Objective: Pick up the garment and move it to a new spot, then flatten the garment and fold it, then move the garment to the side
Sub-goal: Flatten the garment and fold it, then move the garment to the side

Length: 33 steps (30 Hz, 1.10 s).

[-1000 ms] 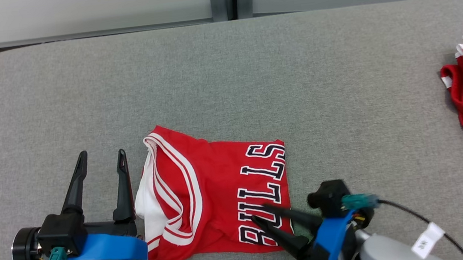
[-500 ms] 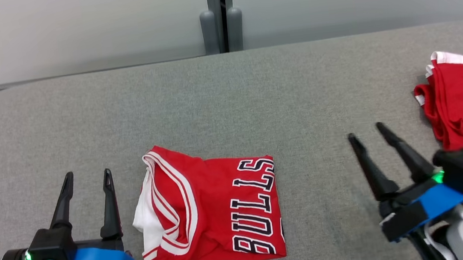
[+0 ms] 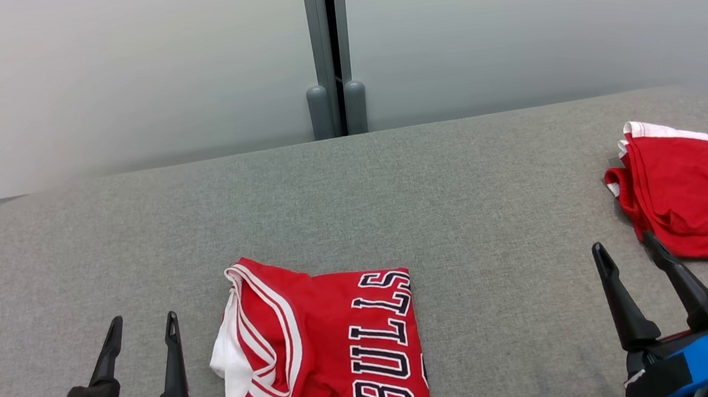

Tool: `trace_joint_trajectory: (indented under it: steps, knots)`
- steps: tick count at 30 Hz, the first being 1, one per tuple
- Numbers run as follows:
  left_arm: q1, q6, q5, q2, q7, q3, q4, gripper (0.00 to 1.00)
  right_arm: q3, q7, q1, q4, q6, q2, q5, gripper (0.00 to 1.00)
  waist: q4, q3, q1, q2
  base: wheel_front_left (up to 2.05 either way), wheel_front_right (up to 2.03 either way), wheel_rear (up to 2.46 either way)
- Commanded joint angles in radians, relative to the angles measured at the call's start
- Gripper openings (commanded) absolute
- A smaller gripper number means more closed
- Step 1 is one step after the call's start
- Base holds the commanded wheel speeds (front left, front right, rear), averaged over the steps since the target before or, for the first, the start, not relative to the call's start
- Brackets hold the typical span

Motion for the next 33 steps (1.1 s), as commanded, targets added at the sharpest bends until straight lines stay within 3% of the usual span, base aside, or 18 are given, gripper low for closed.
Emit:
trace_joint_trajectory:
  steps: [1, 33]
  knots:
    - [0.012, -0.003, -0.005, 0.007, 0.001, -0.001, 0.008, 1.00, -0.008, 0.010, 0.029, -0.019, 0.000, 0.009, -0.007, 1.00, -0.001, -0.006, 0.0002, 0.0000, 0.00, 0.00, 0.00]
    - [-0.012, 0.016, -0.029, 0.017, -0.016, -0.009, -0.006, 1.00, -0.022, 0.050, 0.062, -0.090, 0.000, 0.035, -0.027, 1.00, -0.002, 0.010, 0.0002, 0.0000, 0.00, 0.00, 0.00]
